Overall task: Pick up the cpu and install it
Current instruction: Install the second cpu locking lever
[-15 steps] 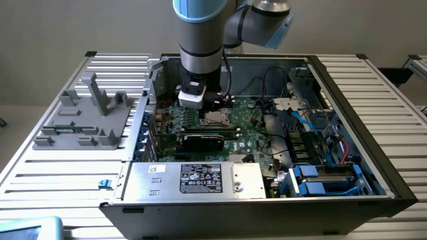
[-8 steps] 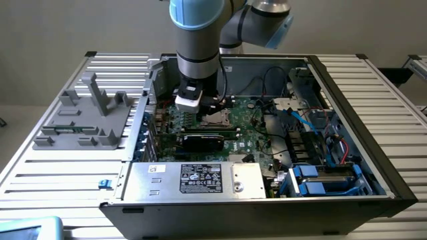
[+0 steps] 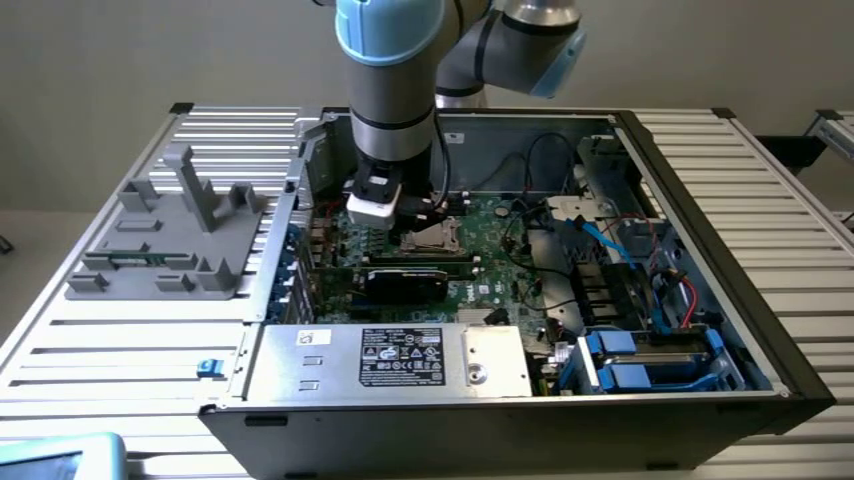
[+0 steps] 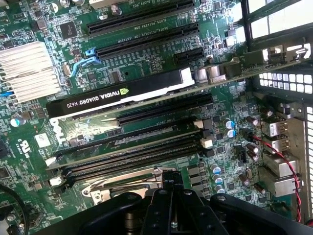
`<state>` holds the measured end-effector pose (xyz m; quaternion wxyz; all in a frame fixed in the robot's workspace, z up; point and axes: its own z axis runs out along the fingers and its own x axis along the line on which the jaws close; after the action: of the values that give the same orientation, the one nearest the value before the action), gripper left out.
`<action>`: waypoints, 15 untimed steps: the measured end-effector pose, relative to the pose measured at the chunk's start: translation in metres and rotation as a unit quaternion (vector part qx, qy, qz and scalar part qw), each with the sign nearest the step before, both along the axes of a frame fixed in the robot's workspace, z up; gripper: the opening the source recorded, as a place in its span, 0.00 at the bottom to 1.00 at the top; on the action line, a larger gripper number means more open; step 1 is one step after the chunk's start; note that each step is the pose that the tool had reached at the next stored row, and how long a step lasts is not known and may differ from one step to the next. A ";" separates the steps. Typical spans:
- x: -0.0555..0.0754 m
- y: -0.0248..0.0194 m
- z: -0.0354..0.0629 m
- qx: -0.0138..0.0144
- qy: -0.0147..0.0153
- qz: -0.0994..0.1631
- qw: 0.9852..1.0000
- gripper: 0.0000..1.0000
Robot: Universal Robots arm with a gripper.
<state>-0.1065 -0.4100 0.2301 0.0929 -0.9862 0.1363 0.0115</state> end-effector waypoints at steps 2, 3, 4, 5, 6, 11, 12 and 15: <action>0.000 0.0000 -0.0003 0.001 0.000 0.000 1.000 0.11; 0.000 0.0000 -0.0005 0.001 0.000 0.000 1.000 0.11; 0.000 0.0001 -0.0005 0.001 0.000 0.000 1.000 0.11; 0.000 0.0003 -0.0007 0.002 0.000 0.000 1.000 0.11; 0.000 0.0007 -0.0008 0.002 0.000 0.000 1.000 0.11; 0.001 0.0030 -0.0008 0.002 0.000 0.000 1.000 0.11; 0.002 0.0031 -0.0007 0.002 0.000 0.000 1.000 0.11; 0.003 0.0033 -0.0011 0.002 0.000 0.000 1.000 0.11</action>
<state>-0.1039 -0.4068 0.2290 0.0952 -0.9860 0.1362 0.0118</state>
